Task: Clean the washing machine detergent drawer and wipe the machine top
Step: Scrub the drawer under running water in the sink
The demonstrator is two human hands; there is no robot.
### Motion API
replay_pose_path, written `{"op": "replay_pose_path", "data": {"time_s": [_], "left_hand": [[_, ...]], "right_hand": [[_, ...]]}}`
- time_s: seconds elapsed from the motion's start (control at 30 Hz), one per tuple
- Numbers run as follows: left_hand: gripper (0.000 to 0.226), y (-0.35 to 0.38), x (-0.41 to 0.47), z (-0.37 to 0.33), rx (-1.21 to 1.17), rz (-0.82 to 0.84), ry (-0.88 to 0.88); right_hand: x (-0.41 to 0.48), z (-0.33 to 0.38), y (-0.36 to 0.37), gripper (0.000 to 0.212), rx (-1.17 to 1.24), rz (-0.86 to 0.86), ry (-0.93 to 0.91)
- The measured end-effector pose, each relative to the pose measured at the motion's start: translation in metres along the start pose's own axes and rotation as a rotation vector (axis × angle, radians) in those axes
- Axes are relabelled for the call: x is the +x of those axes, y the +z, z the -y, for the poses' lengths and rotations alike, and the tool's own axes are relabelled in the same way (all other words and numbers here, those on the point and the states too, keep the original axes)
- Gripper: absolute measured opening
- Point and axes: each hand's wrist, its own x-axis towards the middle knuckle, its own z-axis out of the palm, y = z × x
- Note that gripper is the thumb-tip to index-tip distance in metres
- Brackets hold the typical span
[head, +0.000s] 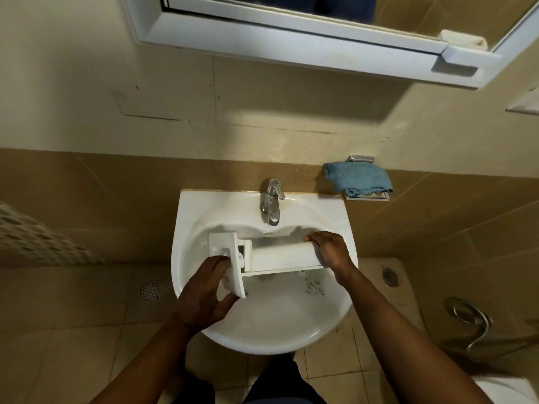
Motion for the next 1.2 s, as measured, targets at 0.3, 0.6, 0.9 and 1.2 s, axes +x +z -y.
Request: {"op": "replay_pose_path", "data": {"time_s": [0.3, 0.6, 0.9, 1.2], "left_hand": [[0.036, -0.014, 0.029, -0.019, -0.253, -0.276, -0.336], [0.024, -0.004, 0.052, -0.021, -0.14, -0.133, -0.521], [0.025, -0.013, 0.048, -0.01, -0.24, -0.228, -0.669], [0.023, -0.017, 0.049, -0.014, -0.279, -0.239, -0.692]], "right_hand": [[0.005, 0.036, -0.023, 0.017, -0.368, 0.164, -0.17], [0.013, 0.117, 0.029, 0.033, -0.302, -0.01, -0.458], [0.018, 0.108, 0.033, 0.008, 0.112, 0.04, -0.184], [0.012, 0.11, 0.057, 0.003, 0.108, -0.054, -0.188]]}}
